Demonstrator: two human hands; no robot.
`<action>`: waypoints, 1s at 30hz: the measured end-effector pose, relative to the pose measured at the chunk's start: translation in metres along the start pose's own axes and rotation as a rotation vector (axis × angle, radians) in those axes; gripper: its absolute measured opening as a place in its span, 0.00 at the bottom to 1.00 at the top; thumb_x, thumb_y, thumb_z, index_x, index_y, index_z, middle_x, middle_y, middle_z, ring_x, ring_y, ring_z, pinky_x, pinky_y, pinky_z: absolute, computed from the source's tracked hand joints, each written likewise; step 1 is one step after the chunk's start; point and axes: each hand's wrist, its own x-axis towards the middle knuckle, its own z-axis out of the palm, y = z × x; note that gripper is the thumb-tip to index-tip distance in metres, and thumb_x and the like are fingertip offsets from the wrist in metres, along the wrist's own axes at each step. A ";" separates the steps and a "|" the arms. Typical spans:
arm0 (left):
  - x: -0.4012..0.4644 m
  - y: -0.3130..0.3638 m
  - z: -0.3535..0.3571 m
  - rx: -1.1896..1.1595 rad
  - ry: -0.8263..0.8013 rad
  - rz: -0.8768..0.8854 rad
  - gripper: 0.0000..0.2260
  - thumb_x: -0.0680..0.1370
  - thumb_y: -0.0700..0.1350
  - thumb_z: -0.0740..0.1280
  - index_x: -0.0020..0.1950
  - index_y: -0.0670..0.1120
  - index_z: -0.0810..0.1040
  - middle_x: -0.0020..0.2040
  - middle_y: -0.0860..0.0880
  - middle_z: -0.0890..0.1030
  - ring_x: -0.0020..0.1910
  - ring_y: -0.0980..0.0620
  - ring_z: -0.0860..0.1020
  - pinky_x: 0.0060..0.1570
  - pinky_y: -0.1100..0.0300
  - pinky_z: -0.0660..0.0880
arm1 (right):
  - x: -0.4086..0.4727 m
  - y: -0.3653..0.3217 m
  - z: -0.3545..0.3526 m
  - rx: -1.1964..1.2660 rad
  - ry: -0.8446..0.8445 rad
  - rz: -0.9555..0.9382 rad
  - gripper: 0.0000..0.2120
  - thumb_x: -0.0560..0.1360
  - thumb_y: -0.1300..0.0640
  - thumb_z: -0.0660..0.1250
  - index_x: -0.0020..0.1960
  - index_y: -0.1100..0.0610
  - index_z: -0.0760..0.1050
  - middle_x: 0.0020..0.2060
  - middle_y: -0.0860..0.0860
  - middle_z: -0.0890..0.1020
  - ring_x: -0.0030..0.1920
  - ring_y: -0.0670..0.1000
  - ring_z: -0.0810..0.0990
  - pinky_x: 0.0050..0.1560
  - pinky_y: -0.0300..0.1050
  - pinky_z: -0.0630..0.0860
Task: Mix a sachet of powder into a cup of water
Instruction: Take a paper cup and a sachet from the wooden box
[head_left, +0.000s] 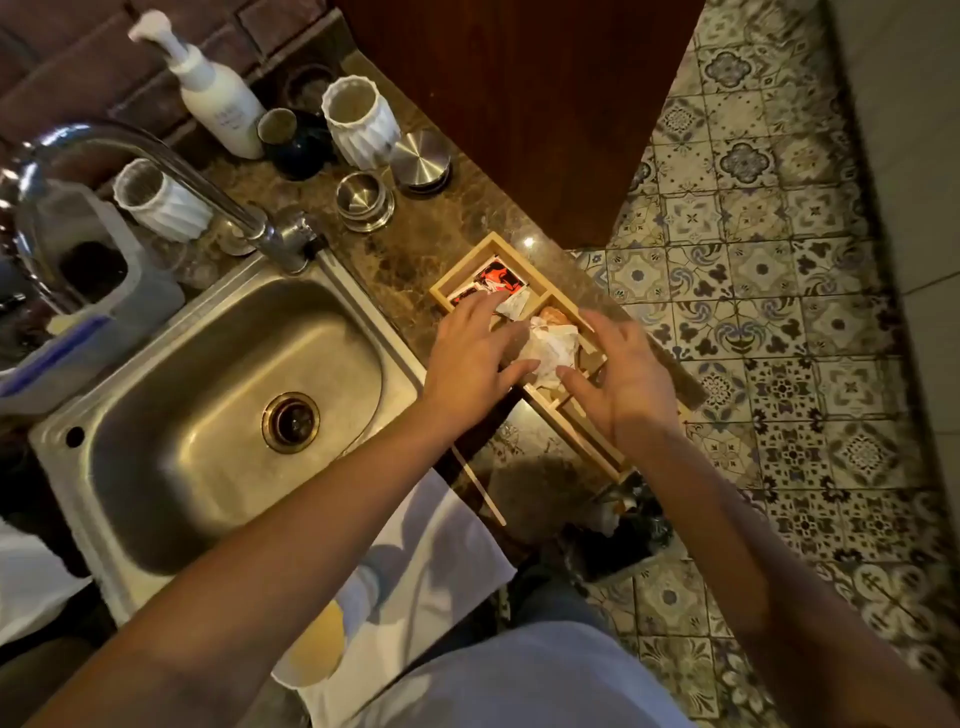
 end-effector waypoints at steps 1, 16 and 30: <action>0.000 0.001 0.002 0.004 -0.012 0.004 0.20 0.77 0.59 0.68 0.65 0.51 0.81 0.74 0.44 0.72 0.76 0.40 0.65 0.71 0.40 0.65 | 0.002 -0.002 0.001 -0.017 -0.023 0.022 0.32 0.77 0.44 0.70 0.77 0.40 0.60 0.68 0.52 0.71 0.55 0.55 0.81 0.57 0.55 0.80; 0.002 0.006 0.023 -0.009 0.009 -0.086 0.12 0.77 0.57 0.70 0.54 0.52 0.85 0.72 0.47 0.74 0.77 0.42 0.62 0.73 0.42 0.61 | 0.011 -0.004 0.014 -0.173 -0.142 0.099 0.27 0.81 0.43 0.63 0.78 0.45 0.64 0.70 0.55 0.70 0.61 0.61 0.80 0.59 0.56 0.77; -0.002 0.015 0.026 -0.081 0.028 -0.085 0.08 0.77 0.53 0.72 0.51 0.51 0.86 0.70 0.49 0.75 0.77 0.43 0.62 0.72 0.41 0.61 | 0.010 0.003 0.019 -0.147 -0.115 0.038 0.20 0.80 0.47 0.65 0.72 0.42 0.71 0.63 0.53 0.75 0.57 0.58 0.81 0.56 0.54 0.80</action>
